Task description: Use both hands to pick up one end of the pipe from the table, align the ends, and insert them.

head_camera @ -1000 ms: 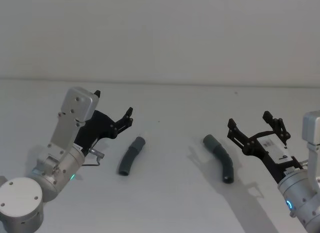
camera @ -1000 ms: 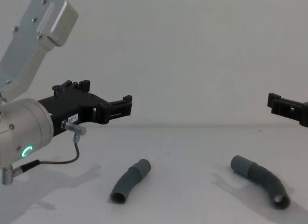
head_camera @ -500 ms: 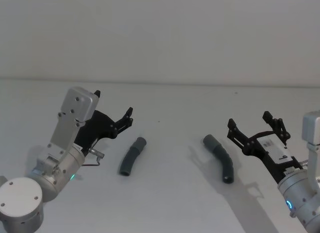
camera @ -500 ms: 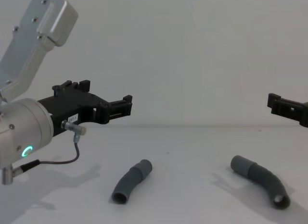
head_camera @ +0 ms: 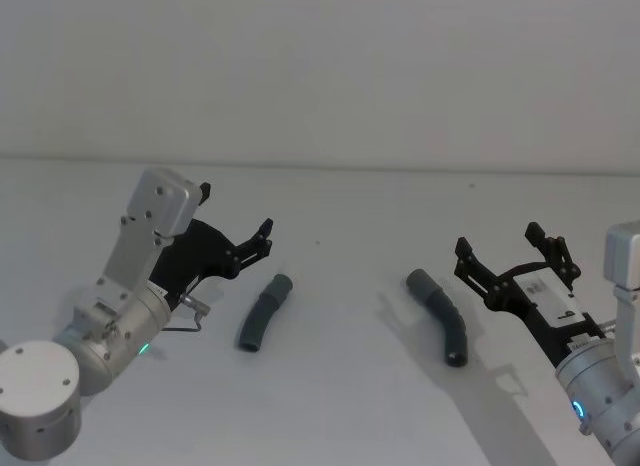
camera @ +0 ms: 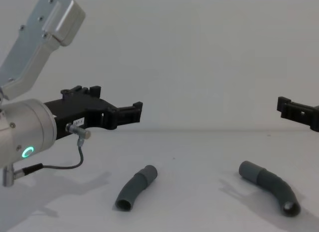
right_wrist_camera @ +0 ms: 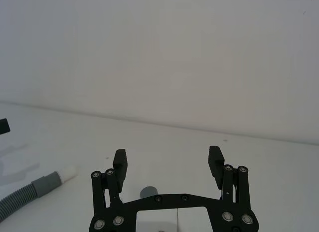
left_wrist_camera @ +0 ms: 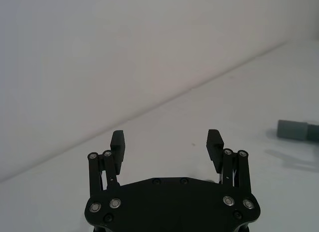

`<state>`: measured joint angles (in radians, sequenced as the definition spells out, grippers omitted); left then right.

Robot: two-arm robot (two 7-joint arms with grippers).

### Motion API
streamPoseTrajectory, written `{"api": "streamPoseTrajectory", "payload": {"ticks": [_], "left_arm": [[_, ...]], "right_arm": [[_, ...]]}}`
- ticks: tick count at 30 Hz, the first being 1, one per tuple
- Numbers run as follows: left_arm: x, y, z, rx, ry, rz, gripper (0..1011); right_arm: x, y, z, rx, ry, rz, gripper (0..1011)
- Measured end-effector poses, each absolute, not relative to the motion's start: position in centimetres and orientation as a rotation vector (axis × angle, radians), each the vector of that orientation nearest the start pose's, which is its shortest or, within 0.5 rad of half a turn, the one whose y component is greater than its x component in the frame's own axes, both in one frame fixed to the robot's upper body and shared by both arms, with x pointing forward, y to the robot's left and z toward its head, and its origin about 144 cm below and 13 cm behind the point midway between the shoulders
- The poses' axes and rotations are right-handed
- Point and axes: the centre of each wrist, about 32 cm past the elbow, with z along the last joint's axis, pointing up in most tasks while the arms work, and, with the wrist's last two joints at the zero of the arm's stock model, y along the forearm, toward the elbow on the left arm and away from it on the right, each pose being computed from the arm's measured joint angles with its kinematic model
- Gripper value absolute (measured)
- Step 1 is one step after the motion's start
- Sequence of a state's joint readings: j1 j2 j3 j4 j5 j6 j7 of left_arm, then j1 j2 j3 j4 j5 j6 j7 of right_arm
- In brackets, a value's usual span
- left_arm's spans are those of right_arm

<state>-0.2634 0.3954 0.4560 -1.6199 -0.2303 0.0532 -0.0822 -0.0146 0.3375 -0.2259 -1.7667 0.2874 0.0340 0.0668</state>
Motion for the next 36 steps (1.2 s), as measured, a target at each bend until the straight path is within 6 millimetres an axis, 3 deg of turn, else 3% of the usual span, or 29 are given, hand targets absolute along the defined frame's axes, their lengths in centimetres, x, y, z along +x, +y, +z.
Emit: {"api": "streamPoseTrajectory", "payload": {"ticks": [22, 36], "left_arm": [[52.3, 21.2, 124.1, 0.285, -0.042, 0.879, 1000], [54.8, 20.2, 126.4, 0.490, 0.096, 0.804, 1000]], "right_arm": [[44.3, -23.7, 118.9, 0.026, -0.075, -1.229, 1001], [44.3, -23.7, 118.9, 0.026, -0.075, -1.229, 1001]]}}
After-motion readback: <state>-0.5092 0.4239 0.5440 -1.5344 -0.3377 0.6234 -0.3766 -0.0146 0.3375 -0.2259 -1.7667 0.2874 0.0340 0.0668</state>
